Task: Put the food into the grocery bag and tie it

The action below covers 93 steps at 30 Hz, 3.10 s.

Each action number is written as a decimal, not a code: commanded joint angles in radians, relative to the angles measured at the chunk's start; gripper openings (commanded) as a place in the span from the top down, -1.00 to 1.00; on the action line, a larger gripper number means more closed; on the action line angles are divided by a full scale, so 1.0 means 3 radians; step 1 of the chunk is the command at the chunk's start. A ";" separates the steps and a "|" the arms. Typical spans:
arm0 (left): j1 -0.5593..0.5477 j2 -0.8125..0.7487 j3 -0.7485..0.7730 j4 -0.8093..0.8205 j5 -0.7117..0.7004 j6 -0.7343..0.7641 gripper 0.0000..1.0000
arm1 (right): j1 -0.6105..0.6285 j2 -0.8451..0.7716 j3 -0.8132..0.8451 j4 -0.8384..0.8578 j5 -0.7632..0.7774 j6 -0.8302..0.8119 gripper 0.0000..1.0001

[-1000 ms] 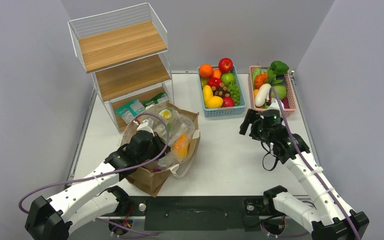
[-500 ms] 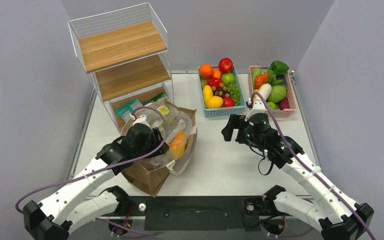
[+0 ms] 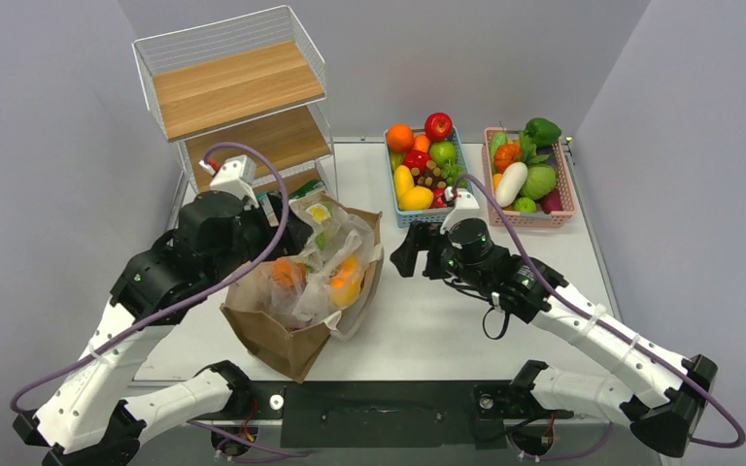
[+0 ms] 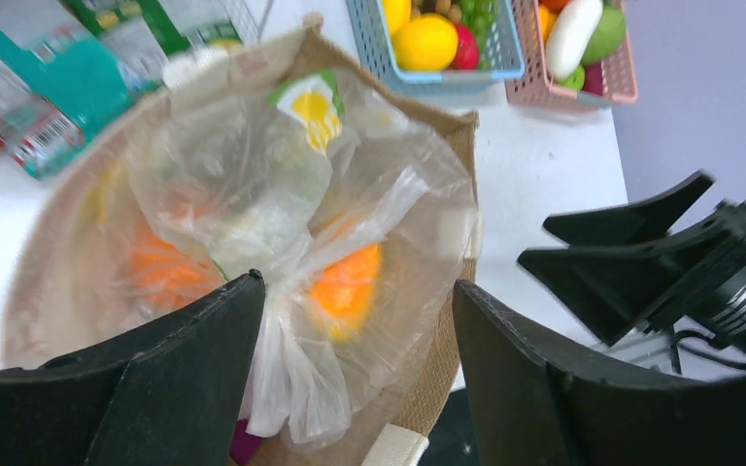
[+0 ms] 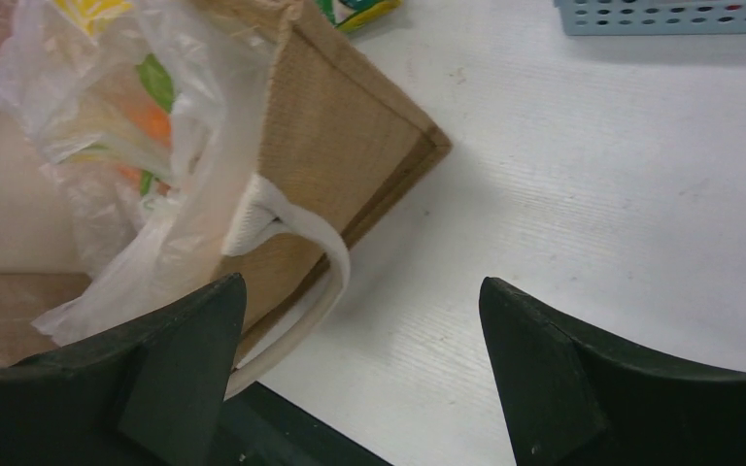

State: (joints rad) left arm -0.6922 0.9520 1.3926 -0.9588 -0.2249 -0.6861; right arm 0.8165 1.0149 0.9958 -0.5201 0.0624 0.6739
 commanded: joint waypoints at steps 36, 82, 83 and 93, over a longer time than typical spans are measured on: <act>0.1632 -0.0057 -0.1028 0.0319 0.0582 0.0935 1.00 | 0.0612 0.0722 0.0388 0.0498 0.0142 -0.0073 1.00; 0.0408 -0.0434 -0.1308 0.1734 0.1808 -0.0257 1.00 | 0.0653 0.1003 0.1077 0.0526 0.0125 -0.0170 1.00; 0.0371 -0.0395 -0.1348 0.1813 0.1784 -0.0266 1.00 | 0.0655 0.1017 0.1068 0.0529 0.0112 -0.0157 1.00; 0.0086 -0.0311 -0.1642 0.2188 0.1616 -0.0426 1.00 | 0.0673 0.1087 0.1071 0.0452 0.0107 -0.0183 1.00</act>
State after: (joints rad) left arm -0.6483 0.8684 0.8814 -0.5194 0.2420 -0.7643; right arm 0.9966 1.3437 1.2808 -0.5091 0.1158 0.6022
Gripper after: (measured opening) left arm 0.007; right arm 0.008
